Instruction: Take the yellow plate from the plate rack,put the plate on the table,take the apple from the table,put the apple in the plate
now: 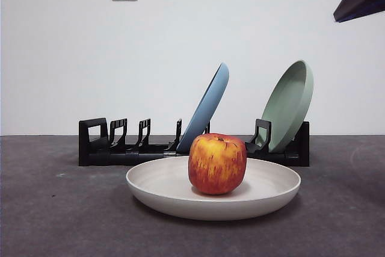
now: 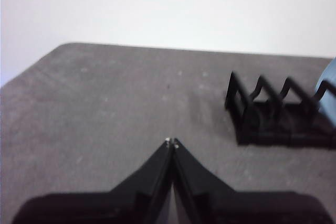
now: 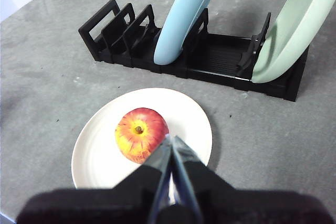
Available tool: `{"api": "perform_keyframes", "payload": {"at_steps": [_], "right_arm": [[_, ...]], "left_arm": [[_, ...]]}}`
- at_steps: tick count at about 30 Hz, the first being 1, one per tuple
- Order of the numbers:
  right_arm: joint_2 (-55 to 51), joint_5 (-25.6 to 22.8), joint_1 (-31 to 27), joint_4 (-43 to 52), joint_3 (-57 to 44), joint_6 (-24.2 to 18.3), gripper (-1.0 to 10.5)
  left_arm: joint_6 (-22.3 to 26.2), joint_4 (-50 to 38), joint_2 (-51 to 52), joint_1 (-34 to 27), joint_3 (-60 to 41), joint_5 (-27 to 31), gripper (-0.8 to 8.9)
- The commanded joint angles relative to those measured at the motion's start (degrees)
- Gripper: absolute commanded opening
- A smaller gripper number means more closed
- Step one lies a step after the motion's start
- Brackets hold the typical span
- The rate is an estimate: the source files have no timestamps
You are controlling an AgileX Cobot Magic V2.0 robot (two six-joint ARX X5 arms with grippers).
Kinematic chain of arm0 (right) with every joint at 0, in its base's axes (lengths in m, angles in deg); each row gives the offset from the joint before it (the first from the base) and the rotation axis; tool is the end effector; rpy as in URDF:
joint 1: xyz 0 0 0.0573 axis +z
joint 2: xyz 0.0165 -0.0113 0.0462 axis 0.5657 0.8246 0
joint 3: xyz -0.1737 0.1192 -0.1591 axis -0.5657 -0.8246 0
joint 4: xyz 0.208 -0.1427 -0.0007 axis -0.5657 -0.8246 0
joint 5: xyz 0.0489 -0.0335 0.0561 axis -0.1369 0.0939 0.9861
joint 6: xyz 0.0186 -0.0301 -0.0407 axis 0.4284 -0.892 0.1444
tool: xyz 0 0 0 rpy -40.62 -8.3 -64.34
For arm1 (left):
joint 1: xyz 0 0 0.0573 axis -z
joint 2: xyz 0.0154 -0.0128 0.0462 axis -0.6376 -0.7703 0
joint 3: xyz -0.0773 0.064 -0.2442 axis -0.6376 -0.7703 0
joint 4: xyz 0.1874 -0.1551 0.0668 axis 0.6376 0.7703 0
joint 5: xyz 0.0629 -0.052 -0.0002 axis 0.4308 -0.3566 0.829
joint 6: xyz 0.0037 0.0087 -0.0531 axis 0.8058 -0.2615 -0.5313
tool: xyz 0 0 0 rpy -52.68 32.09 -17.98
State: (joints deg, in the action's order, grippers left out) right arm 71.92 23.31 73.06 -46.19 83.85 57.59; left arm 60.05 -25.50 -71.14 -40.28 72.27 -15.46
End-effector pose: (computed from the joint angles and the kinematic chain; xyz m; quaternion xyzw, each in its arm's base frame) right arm 0.1098 0.0837 0.2655 0.0188 0.2256 0.2497 0.9415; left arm 0.0942 0.0025 0.1787 -0.0383 0.0631 0.0321 0.9968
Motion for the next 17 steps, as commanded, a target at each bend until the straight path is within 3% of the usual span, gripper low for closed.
{"api": "perform_keyframes", "payload": {"at_steps": [1, 17], "right_arm": [[0.0, -0.2, 0.1, 0.3, -0.2, 0.3, 0.0], [0.0, -0.2, 0.1, 0.3, -0.2, 0.3, 0.0]], "left_arm": [[1.5, -1.2, 1.6, -0.5, -3.0, -0.2, -0.03], [2.2, 0.5, 3.4, -0.8, -6.0, -0.1, -0.03]]}}
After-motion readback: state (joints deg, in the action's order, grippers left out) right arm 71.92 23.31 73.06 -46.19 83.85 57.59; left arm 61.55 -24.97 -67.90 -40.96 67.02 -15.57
